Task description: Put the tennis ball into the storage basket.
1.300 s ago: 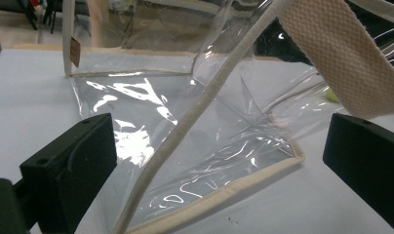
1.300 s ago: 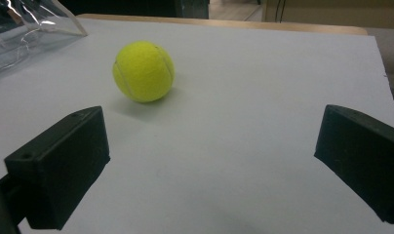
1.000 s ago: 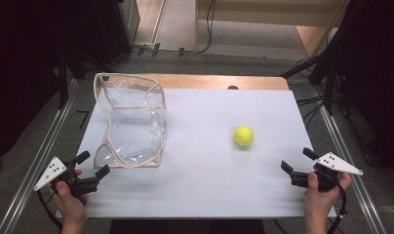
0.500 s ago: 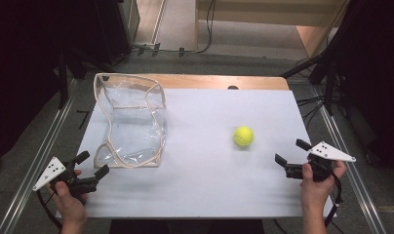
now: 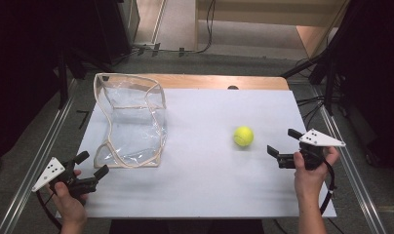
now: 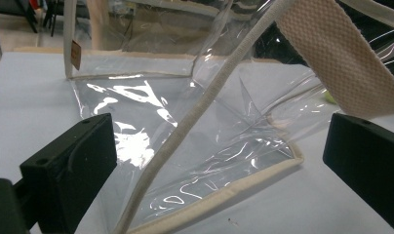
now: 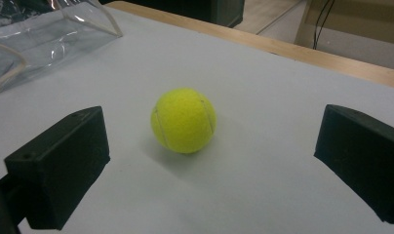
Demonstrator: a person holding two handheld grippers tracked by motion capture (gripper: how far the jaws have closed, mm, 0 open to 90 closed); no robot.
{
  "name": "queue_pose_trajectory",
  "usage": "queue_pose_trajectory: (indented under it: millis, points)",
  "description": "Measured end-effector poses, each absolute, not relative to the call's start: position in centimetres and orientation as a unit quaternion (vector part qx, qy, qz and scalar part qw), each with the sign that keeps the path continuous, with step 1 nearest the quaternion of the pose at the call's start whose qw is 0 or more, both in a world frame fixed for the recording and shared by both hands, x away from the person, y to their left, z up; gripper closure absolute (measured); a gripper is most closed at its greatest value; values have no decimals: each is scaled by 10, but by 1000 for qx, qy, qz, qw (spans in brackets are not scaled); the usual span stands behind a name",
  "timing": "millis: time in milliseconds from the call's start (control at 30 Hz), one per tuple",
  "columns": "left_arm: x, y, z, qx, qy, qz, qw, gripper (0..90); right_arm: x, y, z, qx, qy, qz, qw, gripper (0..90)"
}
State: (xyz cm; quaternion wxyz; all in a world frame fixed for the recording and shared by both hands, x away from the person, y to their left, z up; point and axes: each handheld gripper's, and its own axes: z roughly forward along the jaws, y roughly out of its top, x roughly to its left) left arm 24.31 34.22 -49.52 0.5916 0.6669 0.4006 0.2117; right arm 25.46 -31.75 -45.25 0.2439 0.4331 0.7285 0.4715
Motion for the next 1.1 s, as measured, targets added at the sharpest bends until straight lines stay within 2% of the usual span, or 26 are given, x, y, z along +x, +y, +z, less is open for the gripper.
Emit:
queue_pose_trajectory:
  millis: [1100]
  points:
    - [240,338,-494,677,383,227,587,0,318,-270,-433,386,805,415,174,0]
